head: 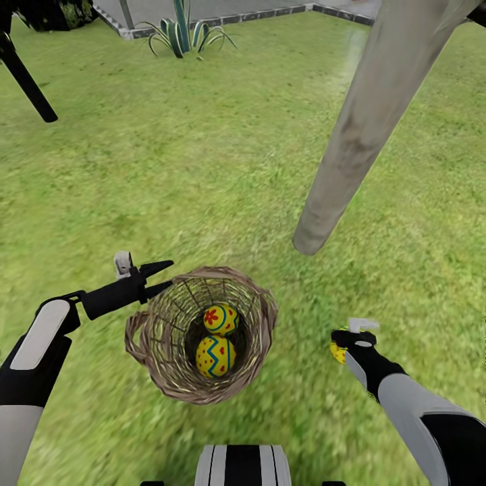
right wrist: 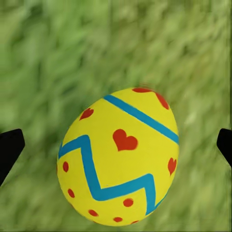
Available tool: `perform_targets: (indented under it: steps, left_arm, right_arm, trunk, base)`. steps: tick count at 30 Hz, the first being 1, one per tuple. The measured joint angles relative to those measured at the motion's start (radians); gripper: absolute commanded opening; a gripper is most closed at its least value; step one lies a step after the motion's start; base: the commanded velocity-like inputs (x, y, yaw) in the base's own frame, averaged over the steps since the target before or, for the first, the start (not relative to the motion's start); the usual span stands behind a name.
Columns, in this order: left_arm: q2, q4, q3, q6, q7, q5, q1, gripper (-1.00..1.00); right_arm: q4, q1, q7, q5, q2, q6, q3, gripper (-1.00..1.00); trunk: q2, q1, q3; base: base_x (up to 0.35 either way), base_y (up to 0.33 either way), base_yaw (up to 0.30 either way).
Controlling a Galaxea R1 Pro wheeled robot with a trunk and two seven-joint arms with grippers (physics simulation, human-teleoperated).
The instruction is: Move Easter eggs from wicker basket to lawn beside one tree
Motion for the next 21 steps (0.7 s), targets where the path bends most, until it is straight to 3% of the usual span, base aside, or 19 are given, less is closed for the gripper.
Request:
perform_targets:
  steps: [6, 14, 21]
  left_arm:
    - [0.001, 0.013, -0.001, -0.008, -0.002, 0.003, 0.023, 1.00]
    - [0.000, 0.012, -0.001, -0.008, -0.002, 0.004, 0.044, 1.00]
    - [0.000, 0.012, -0.002, -0.008, -0.002, 0.002, 0.046, 1.00]
  right_arm:
    - [-0.010, 0.005, 0.020, -0.003, -0.010, 0.056, 0.004, 1.00]
    - [0.033, 0.000, -0.025, 0.002, -0.002, 0.019, 0.008, 1.00]
    - [0.034, 0.001, -0.054, 0.003, -0.002, 0.018, 0.008, 1.00]
  trunk:
    - [0.014, -0.008, 0.006]
    - [0.014, -0.008, 0.006]
    - [0.063, -0.034, 0.028]
  base:
    - [0.000, 0.000, 0.000]
    - [0.000, 0.000, 0.000]
    - [0.000, 0.000, 0.000]
